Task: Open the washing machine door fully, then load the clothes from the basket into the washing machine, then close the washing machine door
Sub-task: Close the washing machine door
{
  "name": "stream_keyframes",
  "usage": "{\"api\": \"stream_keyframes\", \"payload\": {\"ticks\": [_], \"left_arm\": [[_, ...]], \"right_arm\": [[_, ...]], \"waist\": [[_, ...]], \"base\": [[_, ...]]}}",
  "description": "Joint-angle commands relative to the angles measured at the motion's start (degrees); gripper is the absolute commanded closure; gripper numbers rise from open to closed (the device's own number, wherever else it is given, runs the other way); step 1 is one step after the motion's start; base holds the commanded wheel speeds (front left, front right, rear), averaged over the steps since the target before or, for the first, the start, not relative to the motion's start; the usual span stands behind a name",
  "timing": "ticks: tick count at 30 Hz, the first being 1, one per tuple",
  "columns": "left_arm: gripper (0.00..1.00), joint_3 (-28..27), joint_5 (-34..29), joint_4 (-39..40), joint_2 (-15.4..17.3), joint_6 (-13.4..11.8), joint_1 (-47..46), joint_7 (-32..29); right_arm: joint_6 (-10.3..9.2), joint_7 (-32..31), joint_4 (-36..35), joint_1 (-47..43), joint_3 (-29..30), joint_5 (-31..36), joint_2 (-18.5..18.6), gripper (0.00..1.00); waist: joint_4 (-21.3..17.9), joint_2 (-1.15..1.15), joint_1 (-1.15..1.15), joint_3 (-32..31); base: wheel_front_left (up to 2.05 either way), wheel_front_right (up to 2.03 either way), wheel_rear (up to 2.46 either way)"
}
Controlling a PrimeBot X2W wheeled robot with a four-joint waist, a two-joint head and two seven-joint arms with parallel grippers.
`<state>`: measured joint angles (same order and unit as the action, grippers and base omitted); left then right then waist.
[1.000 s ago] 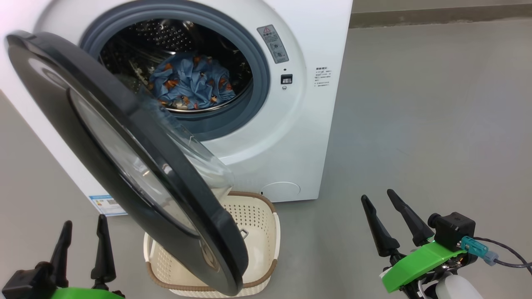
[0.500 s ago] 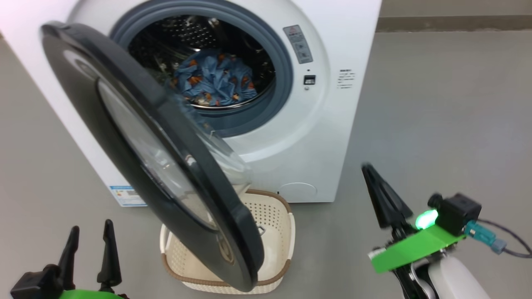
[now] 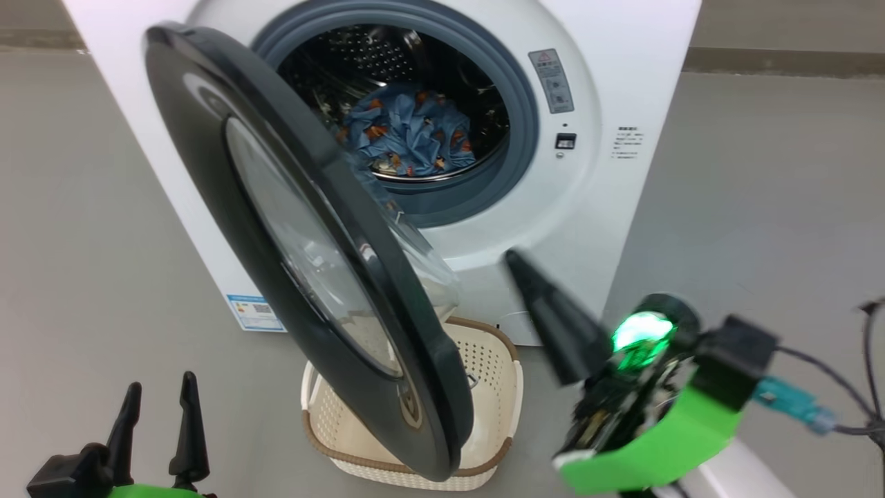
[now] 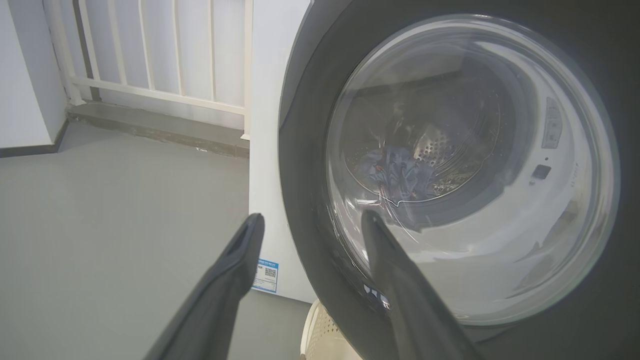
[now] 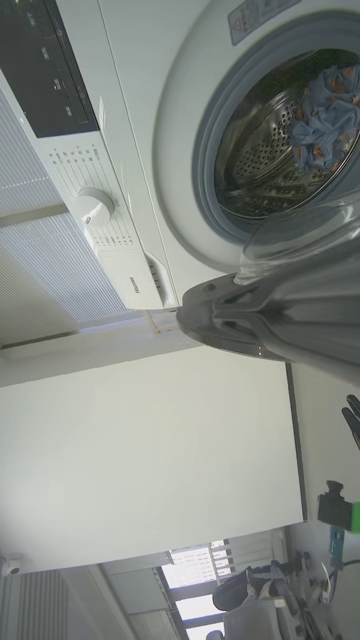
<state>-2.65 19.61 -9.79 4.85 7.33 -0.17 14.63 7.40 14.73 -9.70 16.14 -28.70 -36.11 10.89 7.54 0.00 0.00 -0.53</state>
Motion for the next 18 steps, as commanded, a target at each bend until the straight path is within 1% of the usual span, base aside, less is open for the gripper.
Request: {"api": "stream_keyframes", "payload": {"ticks": [1,6,9,10,15,18], "left_arm": [[0.00,-1.7,0.4,1.0,1.0,0.1,-1.5,0.4],[0.00,-1.5,0.5,0.8,1.1,0.1,-1.6,0.4],[0.00,-1.6,0.7,0.7,1.1,0.1,-1.5,0.4],[0.00,-1.6,0.9,0.6,1.0,0.1,-1.4,0.4],[0.00,-1.5,1.0,0.5,1.1,0.1,-1.6,0.4],[0.00,-1.5,1.1,0.5,1.1,0.1,-1.7,0.4]], "right_arm": [[0.09,0.3,-1.7,2.2,-2.6,-0.5,0.5,1.00],[0.09,0.3,-0.2,3.8,-10.4,0.0,4.0,1.00],[0.09,0.3,1.3,4.6,-14.0,-0.7,5.0,1.00],[0.09,0.3,2.7,5.3,-16.7,-0.8,5.8,1.00],[0.09,0.3,6.6,7.2,-22.4,-1.6,6.6,1.00],[0.09,0.2,8.7,7.7,-24.0,-1.9,6.9,1.00]], "waist": [[0.6,0.00,0.00,-0.3],[1.6,0.00,0.00,-0.5],[2.0,0.00,0.00,-0.5],[2.2,0.00,0.00,-0.4],[2.6,0.00,0.00,0.0],[2.7,0.00,0.00,0.2]], "base": [[0.00,0.00,0.00],[0.00,0.00,0.00],[0.00,0.00,0.00],[0.00,0.00,0.00],[0.00,0.00,0.00],[0.00,0.00,0.00]]}}
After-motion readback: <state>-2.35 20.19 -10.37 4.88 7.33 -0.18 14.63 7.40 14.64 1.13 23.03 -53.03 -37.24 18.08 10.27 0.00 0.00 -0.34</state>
